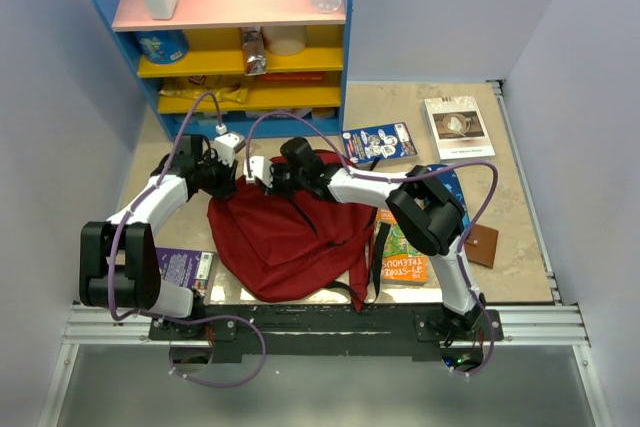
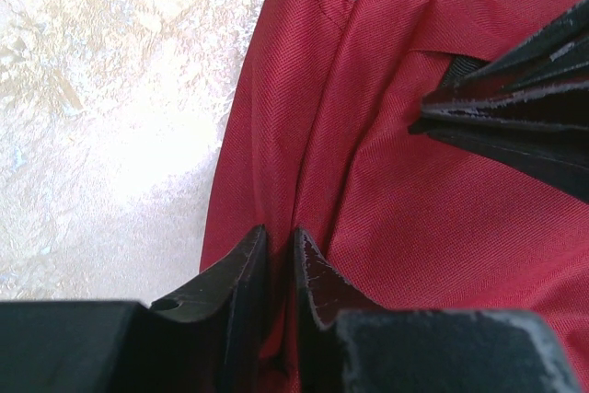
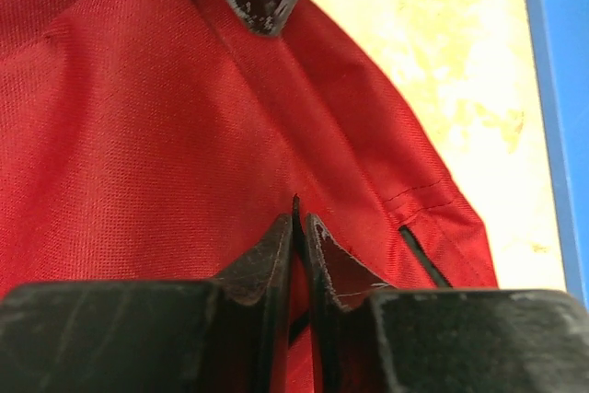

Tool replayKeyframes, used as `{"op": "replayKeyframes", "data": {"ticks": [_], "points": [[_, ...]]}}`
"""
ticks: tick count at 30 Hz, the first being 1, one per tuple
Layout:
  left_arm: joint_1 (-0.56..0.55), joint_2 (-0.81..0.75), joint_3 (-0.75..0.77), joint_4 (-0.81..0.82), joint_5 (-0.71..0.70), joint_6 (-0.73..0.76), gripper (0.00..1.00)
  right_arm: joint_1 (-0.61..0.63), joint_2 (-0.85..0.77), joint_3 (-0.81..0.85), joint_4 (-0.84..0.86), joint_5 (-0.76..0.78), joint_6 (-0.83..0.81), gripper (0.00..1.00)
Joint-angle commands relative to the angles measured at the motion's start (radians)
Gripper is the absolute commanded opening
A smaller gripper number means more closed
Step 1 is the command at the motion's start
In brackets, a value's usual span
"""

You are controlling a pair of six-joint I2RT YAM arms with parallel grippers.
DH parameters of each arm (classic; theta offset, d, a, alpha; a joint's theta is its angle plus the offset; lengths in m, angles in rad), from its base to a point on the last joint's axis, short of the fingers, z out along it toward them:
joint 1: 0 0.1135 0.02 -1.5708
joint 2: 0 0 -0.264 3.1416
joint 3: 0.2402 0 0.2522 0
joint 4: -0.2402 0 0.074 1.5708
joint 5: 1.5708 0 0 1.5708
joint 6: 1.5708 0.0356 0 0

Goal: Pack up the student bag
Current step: Unzip the student bag at the center of the board.

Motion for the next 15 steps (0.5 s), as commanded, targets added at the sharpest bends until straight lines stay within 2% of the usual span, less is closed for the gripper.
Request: {"op": "replayKeyframes", "data": {"ticks": [1,7,10,13,14,15], "points": [[0.000,-0.006,0.009,0.030,0.028,-0.007,0.21,0.004,-0.005,0.022,-0.023,-0.029,0.005,0.10],[0.000,-0.006,0.009,0.032,0.028,-0.011,0.20,0.005,-0.008,0.020,-0.006,0.003,0.026,0.00],[0.000,-0.006,0.004,0.038,0.023,-0.011,0.19,0.004,-0.014,0.014,0.034,0.037,0.049,0.00],[0.000,0.000,0.001,0.044,0.016,-0.017,0.08,0.004,-0.043,-0.012,0.086,0.055,0.072,0.00],[0.000,0.002,0.002,0.050,0.011,-0.023,0.00,0.002,-0.049,-0.029,0.094,0.057,0.080,0.00],[0.000,0.005,0.002,0.055,0.007,-0.030,0.00,0.004,-0.062,-0.038,0.100,0.058,0.083,0.00]]}}
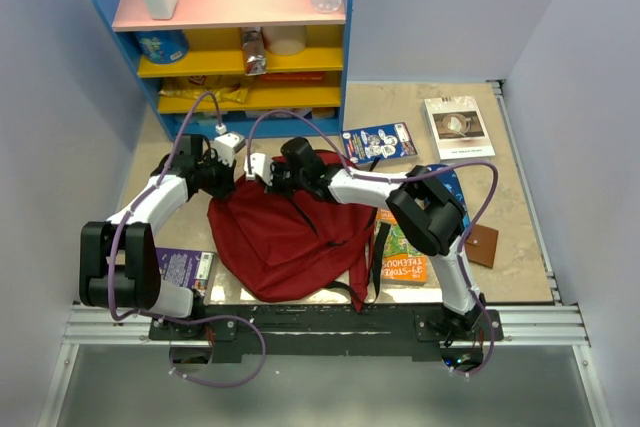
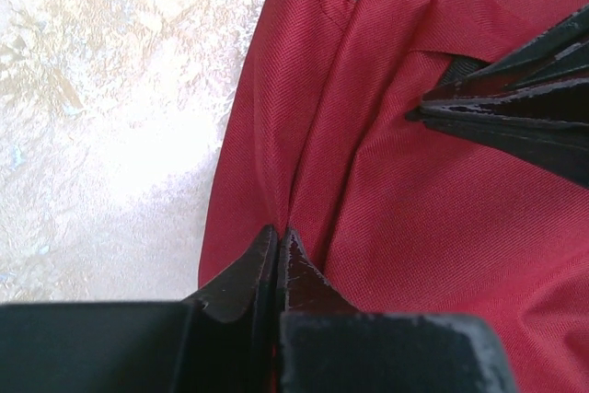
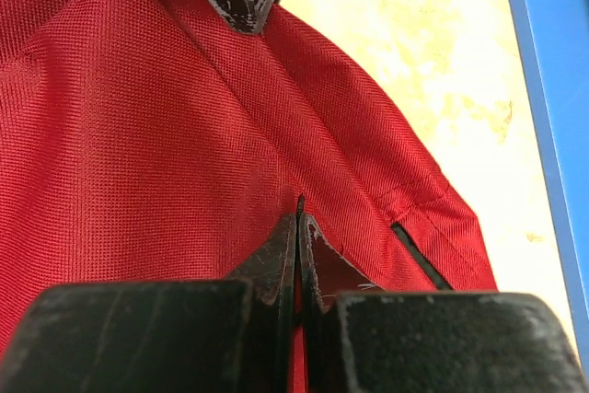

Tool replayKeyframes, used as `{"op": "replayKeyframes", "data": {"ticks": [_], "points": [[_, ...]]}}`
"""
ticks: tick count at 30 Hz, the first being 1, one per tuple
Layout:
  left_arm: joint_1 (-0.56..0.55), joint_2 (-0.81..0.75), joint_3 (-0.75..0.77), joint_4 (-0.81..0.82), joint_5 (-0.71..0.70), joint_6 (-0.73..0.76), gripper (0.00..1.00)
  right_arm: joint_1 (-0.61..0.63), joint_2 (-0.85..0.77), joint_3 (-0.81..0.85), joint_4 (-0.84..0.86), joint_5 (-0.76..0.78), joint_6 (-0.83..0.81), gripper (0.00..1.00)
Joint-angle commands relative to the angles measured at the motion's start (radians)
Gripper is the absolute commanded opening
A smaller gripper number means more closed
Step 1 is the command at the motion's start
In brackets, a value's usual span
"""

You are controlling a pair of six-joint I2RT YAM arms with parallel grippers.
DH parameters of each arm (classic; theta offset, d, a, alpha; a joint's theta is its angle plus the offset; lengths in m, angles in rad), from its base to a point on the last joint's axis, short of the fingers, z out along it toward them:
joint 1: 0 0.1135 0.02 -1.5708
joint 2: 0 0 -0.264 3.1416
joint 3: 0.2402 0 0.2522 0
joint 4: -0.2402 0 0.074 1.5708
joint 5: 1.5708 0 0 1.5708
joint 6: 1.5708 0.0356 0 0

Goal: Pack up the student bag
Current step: Unzip the student bag at the center of the board.

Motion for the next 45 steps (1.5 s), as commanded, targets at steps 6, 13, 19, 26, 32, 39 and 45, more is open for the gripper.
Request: {"op": "replayKeyframes", "data": {"ticks": [6,13,19,26,32,39,45], "points": [[0.000,0.032,0.001,0.107,-0.043,-0.062,0.00,0.004,-0.141,-0.128,0.111,0.062,0.064,0.00],[0.001,0.043,-0.009,0.159,-0.184,-0.097,0.00,0.005,-0.290,-0.286,0.214,0.083,0.177,0.00],[0.003,0.016,-0.020,0.163,-0.204,-0.120,0.00,0.011,-0.370,-0.401,0.252,0.082,0.259,0.00],[0.001,-0.029,-0.013,0.107,-0.136,-0.099,0.00,0.031,-0.426,-0.536,0.313,0.108,0.349,0.00],[0.003,-0.092,0.023,0.067,-0.108,-0.096,0.00,0.030,-0.462,-0.556,0.303,0.114,0.404,0.00],[0.009,-0.046,0.035,0.115,-0.168,-0.100,0.00,0.086,-0.561,-0.649,0.280,0.151,0.476,0.00],[0.015,0.048,0.107,0.150,-0.194,-0.109,0.00,0.146,-0.650,-0.758,0.273,0.218,0.556,0.00]]}}
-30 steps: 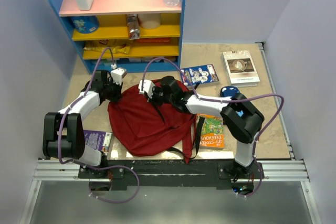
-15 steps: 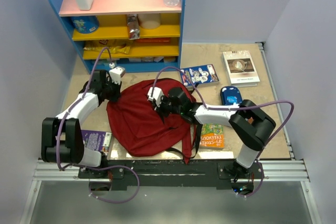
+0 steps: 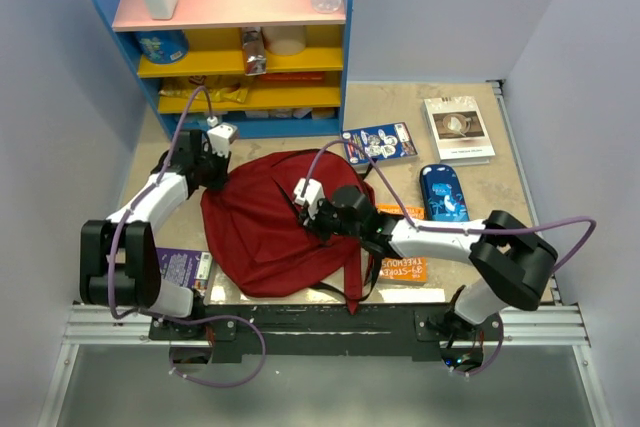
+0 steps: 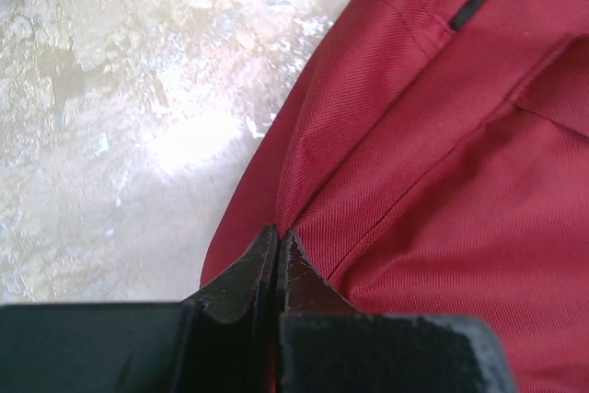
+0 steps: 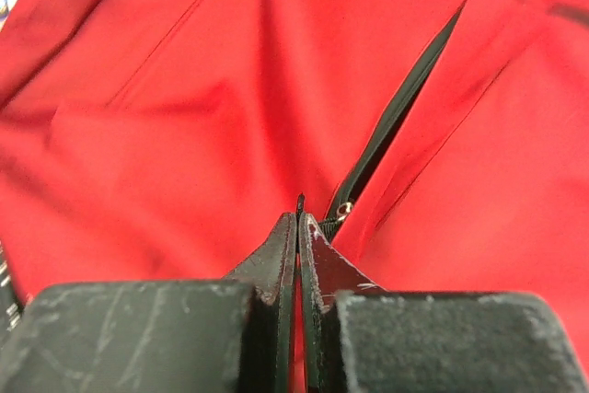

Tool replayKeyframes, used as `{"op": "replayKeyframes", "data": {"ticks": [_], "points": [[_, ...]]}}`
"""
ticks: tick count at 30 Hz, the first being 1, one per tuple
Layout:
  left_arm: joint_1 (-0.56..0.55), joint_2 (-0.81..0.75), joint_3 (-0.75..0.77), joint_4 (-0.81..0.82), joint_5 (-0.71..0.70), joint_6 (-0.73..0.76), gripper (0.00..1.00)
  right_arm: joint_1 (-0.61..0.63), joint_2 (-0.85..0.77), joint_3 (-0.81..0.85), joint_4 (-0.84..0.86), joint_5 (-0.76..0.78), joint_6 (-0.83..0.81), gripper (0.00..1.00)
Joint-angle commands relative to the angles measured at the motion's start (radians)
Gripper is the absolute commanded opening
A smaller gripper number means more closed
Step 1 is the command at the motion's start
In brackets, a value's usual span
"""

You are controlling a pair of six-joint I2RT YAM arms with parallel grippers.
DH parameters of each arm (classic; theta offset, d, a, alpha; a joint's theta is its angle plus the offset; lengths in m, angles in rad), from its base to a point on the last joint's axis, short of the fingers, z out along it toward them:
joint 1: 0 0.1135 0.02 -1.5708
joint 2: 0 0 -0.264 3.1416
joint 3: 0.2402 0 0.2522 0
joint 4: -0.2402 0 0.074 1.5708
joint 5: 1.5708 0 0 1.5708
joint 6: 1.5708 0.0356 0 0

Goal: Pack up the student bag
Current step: Unzip the student bag at the center of the board.

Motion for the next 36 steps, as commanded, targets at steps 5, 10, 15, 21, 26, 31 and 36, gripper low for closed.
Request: {"op": "replayKeyframes", "data": {"ticks": [5,10,15,21,26,31,36], "points": [[0.013,0.109,0.162,0.094,-0.043,-0.023,0.00,0.069,-0.087,-0.090,-0.023,0.080,0.142,0.00],[0.011,0.117,0.209,0.093,-0.023,-0.037,0.00,0.080,-0.082,-0.079,-0.049,0.104,0.174,0.00],[0.011,0.121,0.240,0.086,-0.050,-0.026,0.00,0.080,-0.047,-0.048,-0.106,0.114,0.220,0.00],[0.011,0.117,0.220,0.083,-0.025,-0.026,0.00,0.083,0.056,-0.010,-0.138,0.112,0.306,0.03],[0.011,0.112,0.208,0.049,0.016,0.000,0.00,0.091,0.090,0.033,-0.132,0.121,0.335,0.19],[0.010,0.060,0.224,-0.057,0.079,0.043,0.42,0.091,0.053,0.132,-0.194,0.144,0.317,0.34],[-0.003,-0.041,0.211,-0.153,0.173,0.063,0.60,0.089,0.015,0.214,-0.291,0.178,0.268,0.46]]}}
